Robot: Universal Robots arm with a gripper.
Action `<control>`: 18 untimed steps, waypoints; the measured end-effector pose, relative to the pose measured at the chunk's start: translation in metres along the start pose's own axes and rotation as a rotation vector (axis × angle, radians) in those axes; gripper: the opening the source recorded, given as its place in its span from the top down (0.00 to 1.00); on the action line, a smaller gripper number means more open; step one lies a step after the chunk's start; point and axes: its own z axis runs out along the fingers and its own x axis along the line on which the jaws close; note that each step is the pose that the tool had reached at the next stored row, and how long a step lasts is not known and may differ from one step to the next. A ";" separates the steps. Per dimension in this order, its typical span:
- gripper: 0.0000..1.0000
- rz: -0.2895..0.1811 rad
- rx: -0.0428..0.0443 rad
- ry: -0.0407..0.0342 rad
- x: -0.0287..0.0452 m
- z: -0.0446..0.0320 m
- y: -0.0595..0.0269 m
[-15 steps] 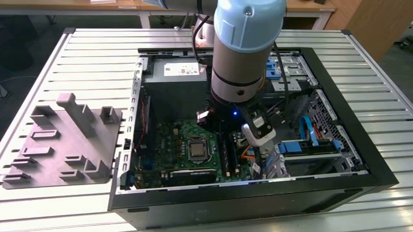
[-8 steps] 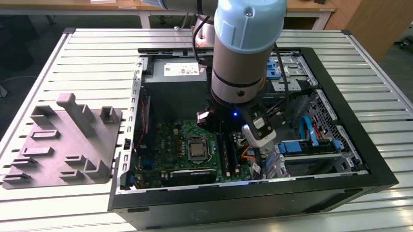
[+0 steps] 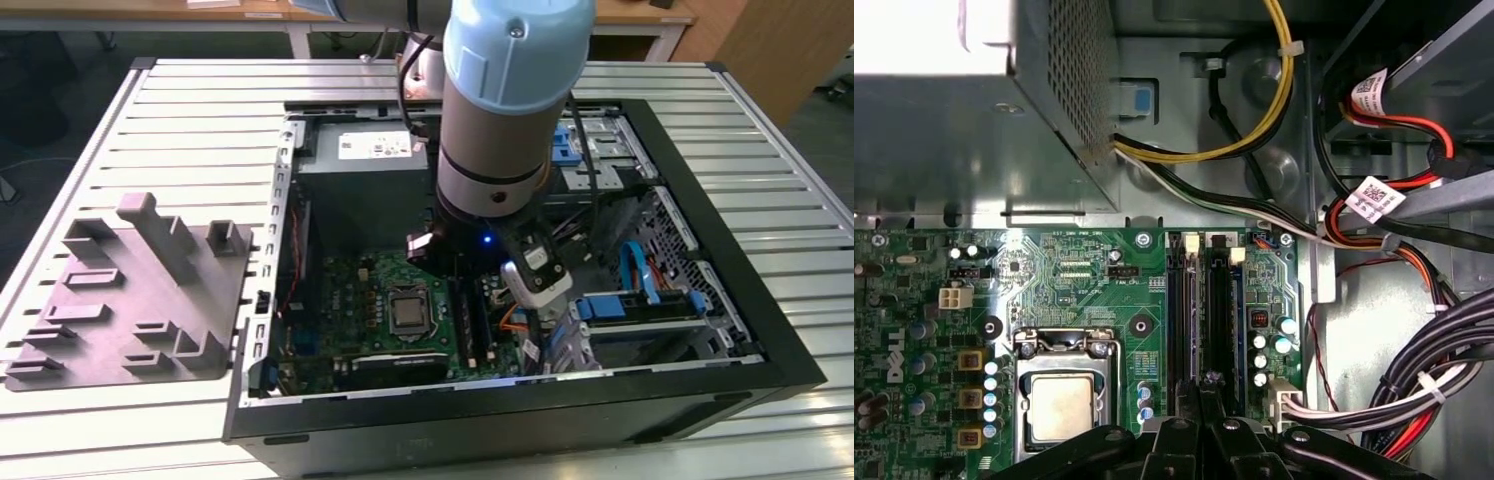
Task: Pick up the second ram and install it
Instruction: 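Insert the second ram into the second slot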
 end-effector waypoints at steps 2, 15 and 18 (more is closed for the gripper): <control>0.88 0.000 -0.0001 0.0000 0.0000 -0.0003 0.0000; 0.88 0.000 0.0001 0.0000 -0.0020 -0.0062 0.0005; 0.88 0.000 -0.0001 0.0000 -0.0021 -0.0057 0.0001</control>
